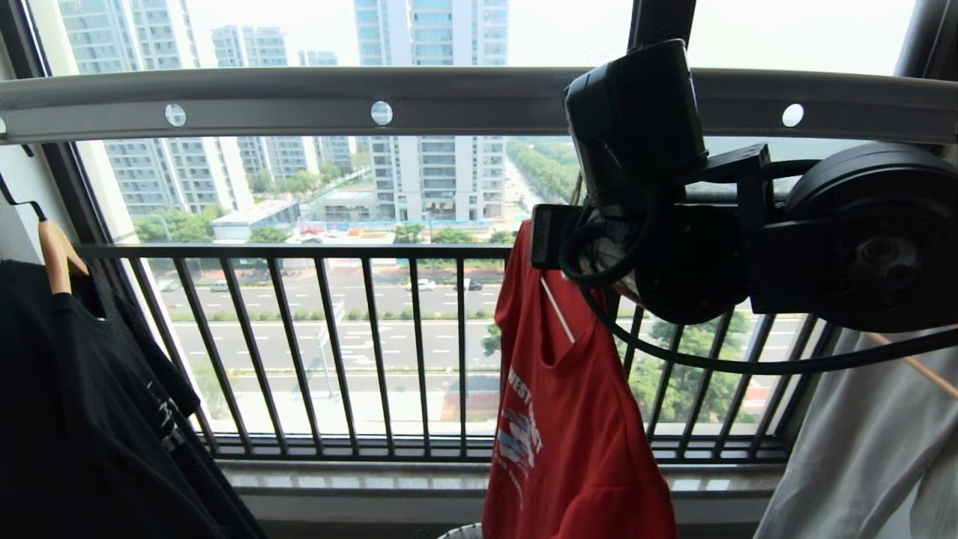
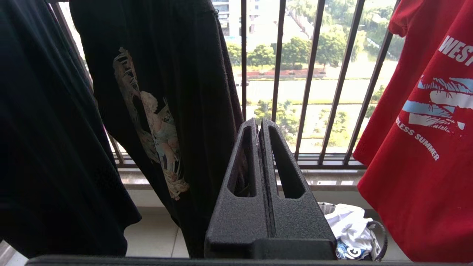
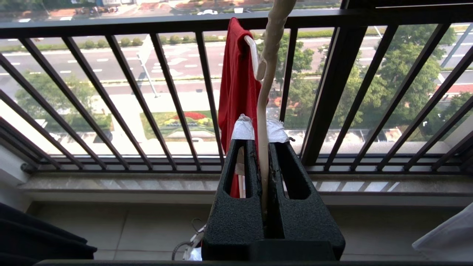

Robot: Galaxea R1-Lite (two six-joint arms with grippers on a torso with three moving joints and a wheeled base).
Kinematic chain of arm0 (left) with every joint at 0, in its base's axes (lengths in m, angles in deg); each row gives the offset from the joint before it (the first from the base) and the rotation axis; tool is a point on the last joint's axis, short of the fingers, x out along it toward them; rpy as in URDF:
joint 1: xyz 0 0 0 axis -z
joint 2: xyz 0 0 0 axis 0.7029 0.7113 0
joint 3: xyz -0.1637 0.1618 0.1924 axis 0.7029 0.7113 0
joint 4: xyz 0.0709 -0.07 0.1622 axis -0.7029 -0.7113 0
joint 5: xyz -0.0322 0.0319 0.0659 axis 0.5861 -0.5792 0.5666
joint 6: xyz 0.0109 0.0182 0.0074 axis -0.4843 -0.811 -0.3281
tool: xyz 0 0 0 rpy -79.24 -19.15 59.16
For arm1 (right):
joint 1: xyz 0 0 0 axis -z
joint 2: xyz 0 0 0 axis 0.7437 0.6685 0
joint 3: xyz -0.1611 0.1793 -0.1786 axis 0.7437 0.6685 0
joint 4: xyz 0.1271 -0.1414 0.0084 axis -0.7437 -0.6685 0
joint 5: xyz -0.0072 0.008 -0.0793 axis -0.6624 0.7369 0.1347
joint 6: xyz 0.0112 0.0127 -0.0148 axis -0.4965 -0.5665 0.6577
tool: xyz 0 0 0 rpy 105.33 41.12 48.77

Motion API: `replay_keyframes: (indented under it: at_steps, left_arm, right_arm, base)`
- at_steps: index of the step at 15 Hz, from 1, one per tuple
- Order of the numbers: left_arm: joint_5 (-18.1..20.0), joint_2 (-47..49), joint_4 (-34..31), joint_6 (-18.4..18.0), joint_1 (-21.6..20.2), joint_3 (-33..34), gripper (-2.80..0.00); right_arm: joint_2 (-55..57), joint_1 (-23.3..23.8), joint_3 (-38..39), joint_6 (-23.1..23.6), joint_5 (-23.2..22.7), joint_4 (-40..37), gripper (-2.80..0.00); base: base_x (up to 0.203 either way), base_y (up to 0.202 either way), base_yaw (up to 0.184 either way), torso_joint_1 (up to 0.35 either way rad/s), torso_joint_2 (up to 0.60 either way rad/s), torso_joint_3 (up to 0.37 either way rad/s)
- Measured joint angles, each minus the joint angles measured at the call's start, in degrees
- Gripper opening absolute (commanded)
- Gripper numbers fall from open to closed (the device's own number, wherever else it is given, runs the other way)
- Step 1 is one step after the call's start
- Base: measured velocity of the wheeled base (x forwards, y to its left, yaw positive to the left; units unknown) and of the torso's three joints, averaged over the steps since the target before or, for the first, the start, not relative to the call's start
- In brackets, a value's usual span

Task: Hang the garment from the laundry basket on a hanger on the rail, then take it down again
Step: Take the clothes off the clothes rack

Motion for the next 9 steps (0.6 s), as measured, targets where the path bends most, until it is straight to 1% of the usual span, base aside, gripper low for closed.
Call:
replay_keyframes:
  at_steps: [9]
  left_arm:
    - [0.02,0.0,0.0,0.0,0.0,0.0,-2.8]
  right_arm:
    - [-1.8,-0.03,0.38,1.0,2.98,0.11,-2.8]
  base:
    - [0.0,0.0,0.0,0.0,0.0,0.0]
